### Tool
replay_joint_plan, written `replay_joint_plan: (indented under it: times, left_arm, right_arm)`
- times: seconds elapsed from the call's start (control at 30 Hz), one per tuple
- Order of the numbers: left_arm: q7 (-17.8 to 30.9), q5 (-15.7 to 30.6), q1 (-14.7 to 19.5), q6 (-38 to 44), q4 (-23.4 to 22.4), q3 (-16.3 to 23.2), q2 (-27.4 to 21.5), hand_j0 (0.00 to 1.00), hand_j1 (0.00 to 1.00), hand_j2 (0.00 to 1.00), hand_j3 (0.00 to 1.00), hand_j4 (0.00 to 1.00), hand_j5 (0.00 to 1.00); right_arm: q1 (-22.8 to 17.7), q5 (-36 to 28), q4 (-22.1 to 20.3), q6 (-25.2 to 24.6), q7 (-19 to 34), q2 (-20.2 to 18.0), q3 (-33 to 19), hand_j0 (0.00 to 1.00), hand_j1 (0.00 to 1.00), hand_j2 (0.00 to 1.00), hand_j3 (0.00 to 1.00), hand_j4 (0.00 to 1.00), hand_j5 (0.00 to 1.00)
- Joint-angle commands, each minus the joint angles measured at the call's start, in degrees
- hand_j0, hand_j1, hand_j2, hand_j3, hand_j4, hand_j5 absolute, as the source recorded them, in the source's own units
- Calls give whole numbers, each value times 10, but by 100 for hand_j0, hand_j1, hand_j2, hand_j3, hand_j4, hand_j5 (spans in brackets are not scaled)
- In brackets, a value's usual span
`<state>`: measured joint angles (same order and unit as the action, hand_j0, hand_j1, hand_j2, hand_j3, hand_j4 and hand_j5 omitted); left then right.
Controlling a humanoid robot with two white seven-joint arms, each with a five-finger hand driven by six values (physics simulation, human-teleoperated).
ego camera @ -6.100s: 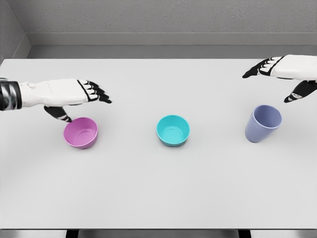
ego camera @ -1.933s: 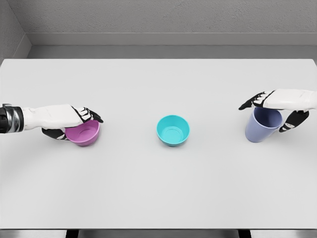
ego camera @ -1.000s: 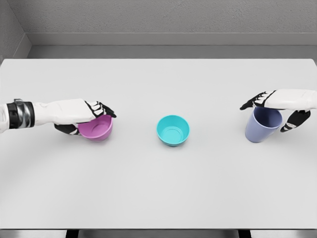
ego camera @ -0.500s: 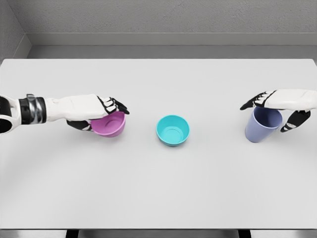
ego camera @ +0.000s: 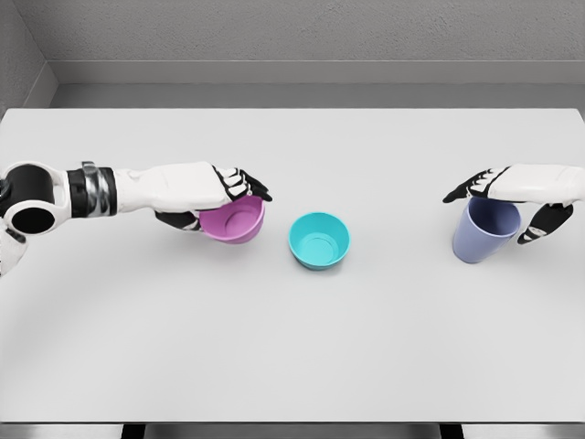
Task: Stacking bowl and cup with both arms
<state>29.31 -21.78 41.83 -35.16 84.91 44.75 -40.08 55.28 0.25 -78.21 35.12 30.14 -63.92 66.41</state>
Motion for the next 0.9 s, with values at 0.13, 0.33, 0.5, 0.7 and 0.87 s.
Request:
replay_joint_plan:
  times: [0.13,0.33,0.5,0.7,0.87]
  left_arm:
    - [0,2,3,2,0,3,21,51,51,51,51,51,51]
    - [1,-5,13,2,-2,5,44,51,51,51,51,51,51]
    - [1,-13,16,2,-2,6,56,51,51,51,51,51,51]
    - [1,-27,24,2,-5,7,76,51,51,51,51,51,51]
    - [1,-29,37,2,-10,26,91,52,52,52,52,52,52]
  right_arm:
    - [0,-3,0,-1,0,0,-1,100,100,100,100,100,100]
    - [-1,-3,0,-1,0,0,-1,100,100,100,100,100,100]
    - [-1,-3,0,-1,0,0,-1,100,100,100,100,100,100]
    - [-1,-3,0,-1,0,0,0,100,100,100,100,100,100]
    - [-1,-3,0,-1,0,0,1,100,100,100,100,100,100]
